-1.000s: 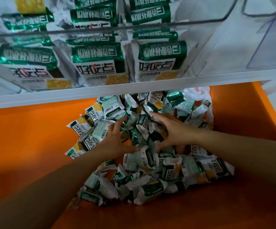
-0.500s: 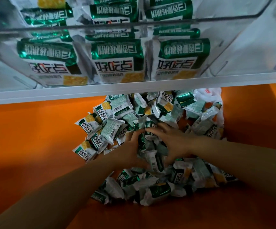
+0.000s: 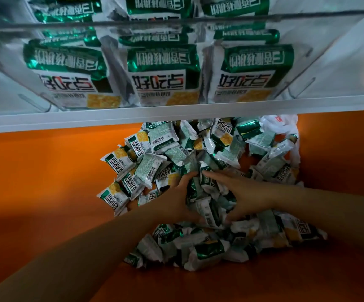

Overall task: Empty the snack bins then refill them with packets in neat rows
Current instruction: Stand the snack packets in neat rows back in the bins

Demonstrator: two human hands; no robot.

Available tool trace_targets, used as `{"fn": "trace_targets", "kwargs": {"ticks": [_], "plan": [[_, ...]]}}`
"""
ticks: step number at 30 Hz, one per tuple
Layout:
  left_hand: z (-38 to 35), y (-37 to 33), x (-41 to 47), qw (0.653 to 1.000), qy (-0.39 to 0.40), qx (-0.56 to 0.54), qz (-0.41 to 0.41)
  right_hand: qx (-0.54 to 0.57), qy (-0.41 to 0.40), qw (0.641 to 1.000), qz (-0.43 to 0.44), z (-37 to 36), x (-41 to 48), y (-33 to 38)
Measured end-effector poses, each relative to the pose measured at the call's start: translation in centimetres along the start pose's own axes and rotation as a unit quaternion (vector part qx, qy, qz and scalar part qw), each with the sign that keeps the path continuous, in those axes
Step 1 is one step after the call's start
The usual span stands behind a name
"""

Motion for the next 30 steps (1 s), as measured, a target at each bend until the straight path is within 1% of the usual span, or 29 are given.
{"fn": "trace_targets", "kwargs": {"ticks": [3,4,7,9,11,14,16,19,22,24,27,30], "plan": [[0.1,0.0,0.0,1.0,-0.018,-0.009,-0.001,0.038,0.005,0.999,-0.034,1.6,-0.8,-0.2],[0.2,0.1,0.0,1.0,-0.021,-0.015,0.0,0.027,0.012,0.998,-0.049,2.0,-1.0,-0.3],[0.1,0.1,0.0,0.999,-0.026,-0.019,0.0,-0.059,0.04,0.992,-0.102,1.7,-1.6,-0.4],[0.1,0.1,-0.2,0.999,-0.031,-0.009,-0.001,-0.08,0.059,0.988,-0.116,0.7,-1.8,-0.2],[0.1,0.2,-0.3,0.999,-0.035,0.005,0.002,-0.064,0.05,0.99,-0.111,-0.4,-1.6,-0.3],[0.0,0.4,-0.3,0.999,-0.04,0.015,0.02,-0.009,-0.01,0.995,-0.1,-1.9,-1.2,-0.4],[-0.1,0.4,-0.2,0.999,-0.039,0.008,0.022,0.009,-0.046,0.995,-0.087,-2.6,-0.7,-0.5],[-0.1,0.1,-0.1,0.999,-0.043,-0.014,0.016,0.03,-0.076,0.994,-0.072,-2.7,-0.2,-0.4],[0.0,-0.1,-0.1,0.998,-0.051,-0.03,0.008,0.049,-0.084,0.994,-0.053,-2.2,0.1,-0.2],[0.1,-0.2,-0.1,0.998,-0.047,-0.041,0.008,0.052,-0.068,0.996,-0.04,-2.0,0.4,0.3],[0.2,-0.3,-0.1,0.997,-0.041,-0.068,0.017,0.046,-0.052,0.997,-0.042,-1.9,0.9,0.7],[0.2,-0.3,-0.2,0.994,-0.043,-0.101,0.02,0.048,-0.075,0.996,-0.029,-1.8,1.1,0.6]]}}
Point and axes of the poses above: each hand's wrist, its own x-axis towards the middle knuckle, its own z-axis out of the back of the hand, y = z × x, the point moved 2 cm from there along x, towards the middle knuckle, and after that the axes turned 7 degrees about -y, right-handed, at the moved point
